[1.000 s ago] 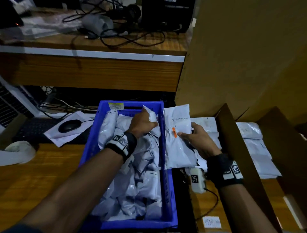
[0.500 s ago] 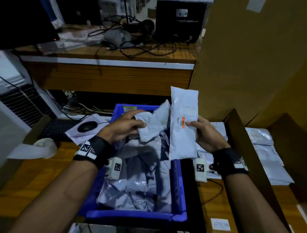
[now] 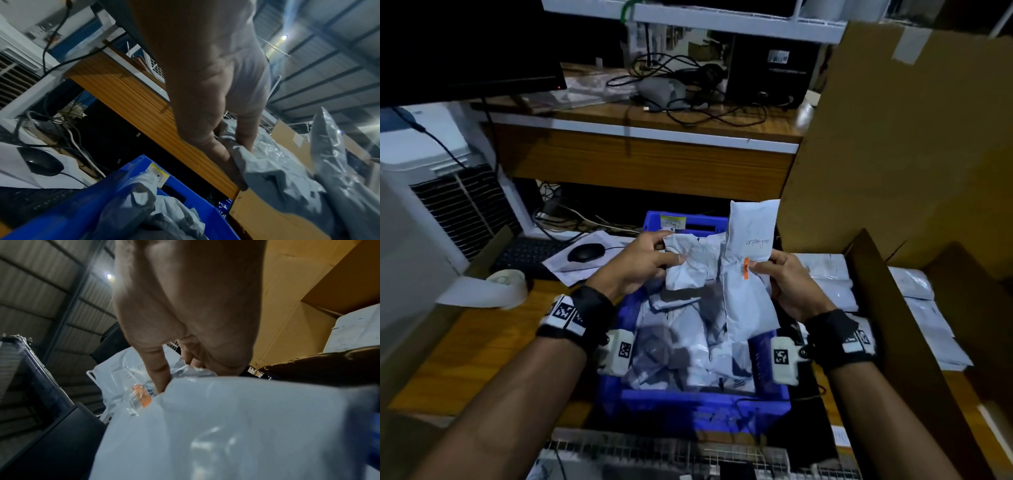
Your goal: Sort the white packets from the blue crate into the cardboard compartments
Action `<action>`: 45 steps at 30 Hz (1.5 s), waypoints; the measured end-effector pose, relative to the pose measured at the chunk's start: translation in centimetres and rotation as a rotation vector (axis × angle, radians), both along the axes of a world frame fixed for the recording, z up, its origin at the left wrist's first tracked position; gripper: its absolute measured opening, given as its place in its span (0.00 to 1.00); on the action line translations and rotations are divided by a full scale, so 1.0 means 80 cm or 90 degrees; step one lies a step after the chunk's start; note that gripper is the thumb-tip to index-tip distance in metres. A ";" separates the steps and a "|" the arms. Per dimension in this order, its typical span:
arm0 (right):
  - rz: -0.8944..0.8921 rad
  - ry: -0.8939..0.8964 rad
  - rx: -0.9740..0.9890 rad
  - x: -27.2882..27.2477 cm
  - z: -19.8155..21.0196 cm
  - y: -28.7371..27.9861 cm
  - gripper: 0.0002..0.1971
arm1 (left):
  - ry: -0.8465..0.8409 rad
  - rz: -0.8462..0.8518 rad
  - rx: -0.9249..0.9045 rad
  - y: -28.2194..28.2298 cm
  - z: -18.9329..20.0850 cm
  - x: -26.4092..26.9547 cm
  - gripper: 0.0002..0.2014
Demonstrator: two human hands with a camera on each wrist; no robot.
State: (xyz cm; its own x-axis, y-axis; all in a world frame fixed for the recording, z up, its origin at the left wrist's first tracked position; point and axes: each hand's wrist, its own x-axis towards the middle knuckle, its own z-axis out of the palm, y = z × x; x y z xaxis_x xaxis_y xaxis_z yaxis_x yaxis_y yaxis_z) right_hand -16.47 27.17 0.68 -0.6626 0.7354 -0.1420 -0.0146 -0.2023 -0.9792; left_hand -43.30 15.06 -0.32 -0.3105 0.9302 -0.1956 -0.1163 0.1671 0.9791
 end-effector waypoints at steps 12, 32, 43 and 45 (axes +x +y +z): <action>-0.176 -0.031 -0.020 0.038 0.011 -0.061 0.16 | 0.095 0.042 0.106 -0.023 0.002 0.006 0.18; -0.075 0.035 -0.036 0.060 0.028 -0.148 0.22 | 0.383 -0.166 0.379 -0.056 -0.003 0.052 0.25; -0.138 0.031 0.063 0.103 0.023 -0.142 0.29 | -0.033 -0.132 0.195 -0.050 0.014 0.113 0.16; -0.137 0.029 0.079 0.116 0.024 -0.143 0.30 | 0.050 -0.117 0.195 -0.041 0.020 0.138 0.23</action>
State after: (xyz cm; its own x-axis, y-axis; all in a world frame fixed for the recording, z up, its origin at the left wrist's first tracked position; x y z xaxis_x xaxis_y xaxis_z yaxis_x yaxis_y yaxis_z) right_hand -7.19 15.71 2.63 -0.4918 0.8706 -0.0154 -0.0885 -0.0676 -0.9938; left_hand -32.26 11.77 1.32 -0.1363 0.9835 0.1190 -0.0344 -0.1247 0.9916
